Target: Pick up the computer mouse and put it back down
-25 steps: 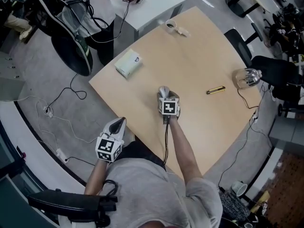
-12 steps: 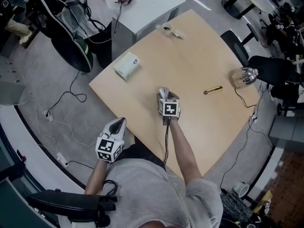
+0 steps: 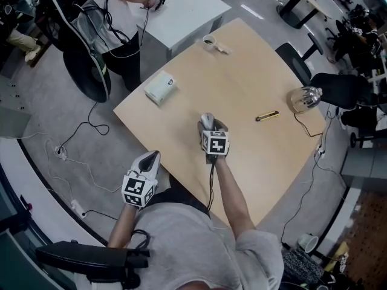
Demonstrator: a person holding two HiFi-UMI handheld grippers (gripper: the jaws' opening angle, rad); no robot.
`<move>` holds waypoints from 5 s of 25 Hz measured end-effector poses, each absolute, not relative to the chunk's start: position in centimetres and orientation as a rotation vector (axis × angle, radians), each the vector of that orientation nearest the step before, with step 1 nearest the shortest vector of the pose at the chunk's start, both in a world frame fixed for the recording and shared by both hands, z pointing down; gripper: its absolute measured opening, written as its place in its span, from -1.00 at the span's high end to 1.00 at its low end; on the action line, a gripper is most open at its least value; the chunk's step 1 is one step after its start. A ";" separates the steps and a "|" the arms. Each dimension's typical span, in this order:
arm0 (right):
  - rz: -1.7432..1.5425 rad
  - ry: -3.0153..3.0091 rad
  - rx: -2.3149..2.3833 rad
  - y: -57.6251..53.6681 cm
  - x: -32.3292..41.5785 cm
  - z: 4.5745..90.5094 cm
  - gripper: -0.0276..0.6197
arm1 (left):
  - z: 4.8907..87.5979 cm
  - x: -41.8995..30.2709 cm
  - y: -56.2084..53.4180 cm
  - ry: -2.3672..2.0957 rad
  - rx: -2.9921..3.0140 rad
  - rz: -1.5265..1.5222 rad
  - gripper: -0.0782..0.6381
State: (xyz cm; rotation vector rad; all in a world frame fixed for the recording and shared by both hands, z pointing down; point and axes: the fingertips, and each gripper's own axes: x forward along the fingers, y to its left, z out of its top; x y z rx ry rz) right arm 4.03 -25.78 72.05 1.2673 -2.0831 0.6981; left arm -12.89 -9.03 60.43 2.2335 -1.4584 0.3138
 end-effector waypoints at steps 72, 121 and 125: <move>0.661 -2.375 1.493 -6.2 8.9 57.8 0.00 | 55.1 -7.5 -7.1 -1.402 2.481 0.218 0.73; 0.803 -1.915 1.445 -7.0 16.0 78.3 0.00 | 57.4 -7.1 -7.2 -1.358 2.429 0.283 0.73; 0.800 -1.909 1.431 -7.0 16.1 79.1 0.00 | 57.6 -7.0 -7.1 -1.358 2.428 0.285 0.73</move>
